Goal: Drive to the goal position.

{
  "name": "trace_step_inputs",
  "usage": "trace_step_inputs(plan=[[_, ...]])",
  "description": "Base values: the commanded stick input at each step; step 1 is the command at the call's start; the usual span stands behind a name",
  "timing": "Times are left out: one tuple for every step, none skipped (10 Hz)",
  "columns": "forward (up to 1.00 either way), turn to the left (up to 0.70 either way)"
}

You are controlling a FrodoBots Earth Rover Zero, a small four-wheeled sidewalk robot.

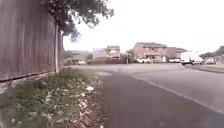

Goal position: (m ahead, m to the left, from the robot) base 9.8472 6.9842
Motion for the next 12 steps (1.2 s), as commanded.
trace_step_inputs(plan=[[1.00, 0.00], [1.00, 0.00], [1.00, 0.00], [1.00, 0.00], [1.00, 0.00], [1.00, 0.00], [1.00, 0.00], [1.00, 0.00], [1.00, 0.00], [1.00, 0.00], [1.00, 0.00], [1.00, 0.00]])
